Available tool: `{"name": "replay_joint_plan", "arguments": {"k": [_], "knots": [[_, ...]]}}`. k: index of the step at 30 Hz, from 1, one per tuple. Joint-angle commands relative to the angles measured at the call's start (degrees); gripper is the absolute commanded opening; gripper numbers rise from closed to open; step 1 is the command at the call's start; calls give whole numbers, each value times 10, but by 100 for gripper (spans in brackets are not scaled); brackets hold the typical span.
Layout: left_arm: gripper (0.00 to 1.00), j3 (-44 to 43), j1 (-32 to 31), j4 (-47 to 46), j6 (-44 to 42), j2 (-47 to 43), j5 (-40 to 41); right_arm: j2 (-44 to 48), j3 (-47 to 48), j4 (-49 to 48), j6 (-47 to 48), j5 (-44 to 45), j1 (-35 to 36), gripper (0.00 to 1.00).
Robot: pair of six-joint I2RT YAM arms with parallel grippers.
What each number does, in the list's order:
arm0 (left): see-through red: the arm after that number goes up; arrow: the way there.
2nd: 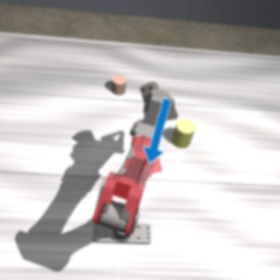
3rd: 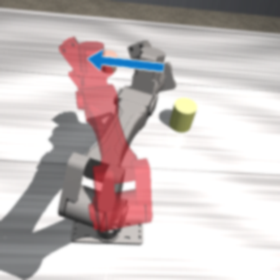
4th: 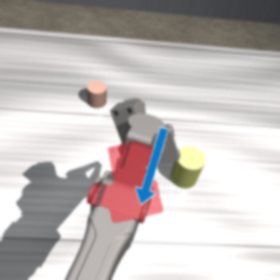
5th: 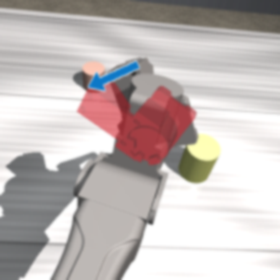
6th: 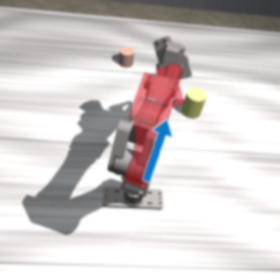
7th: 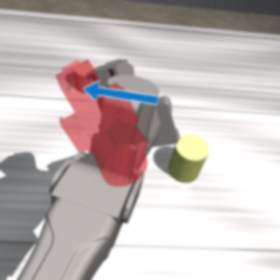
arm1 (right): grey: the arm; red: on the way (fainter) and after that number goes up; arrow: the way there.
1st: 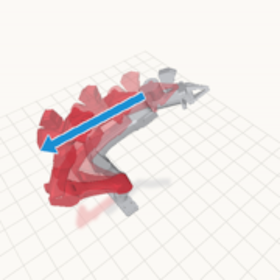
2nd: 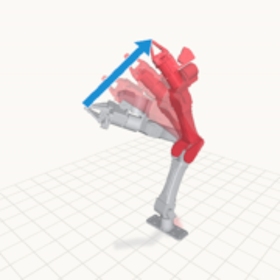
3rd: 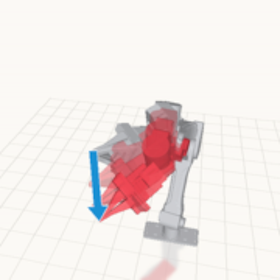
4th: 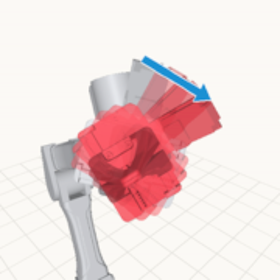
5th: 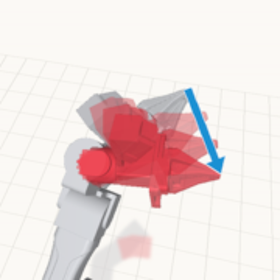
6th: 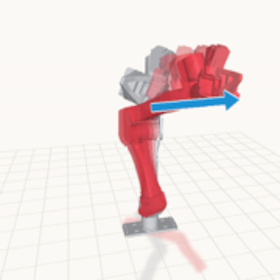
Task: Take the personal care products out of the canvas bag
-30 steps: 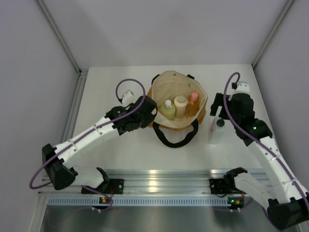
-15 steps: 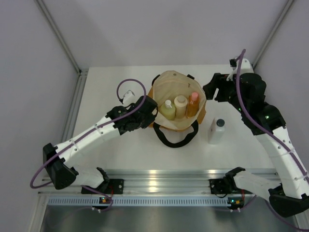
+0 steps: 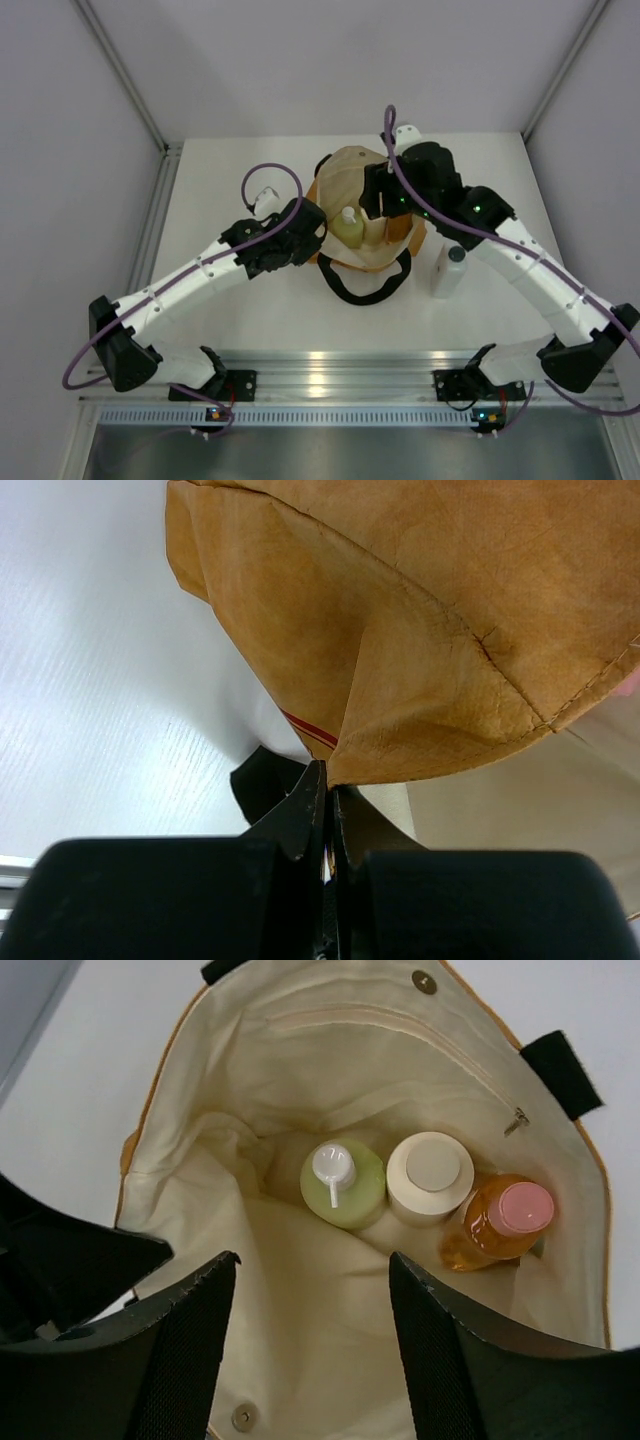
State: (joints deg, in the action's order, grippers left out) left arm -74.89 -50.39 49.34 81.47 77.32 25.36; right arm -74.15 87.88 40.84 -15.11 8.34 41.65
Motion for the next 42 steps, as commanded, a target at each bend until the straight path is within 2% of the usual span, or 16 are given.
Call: {"name": "replay_joint_plan", "arguments": {"k": [1,13,16,23,31,42], "knots": [[0,-15,-2,-3,14,-4,-6,-37,29,10,-2,16,12,61],[0,-9,-2,-3,28,-8,-15,-171,85,6,16,24,16,56],[0,-7,-1,-3,33,-8,-18,-183,76,-15,24,52,26,56],[0,-4,-2,-3,31,-14,-15,-214,57,-47,25,49,31,55],[0,-3,-2,-3,26,-16,-21,-270,64,-52,21,34,32,55],[0,8,-2,-3,23,-24,-25,-304,52,-69,32,61,31,55]]}}
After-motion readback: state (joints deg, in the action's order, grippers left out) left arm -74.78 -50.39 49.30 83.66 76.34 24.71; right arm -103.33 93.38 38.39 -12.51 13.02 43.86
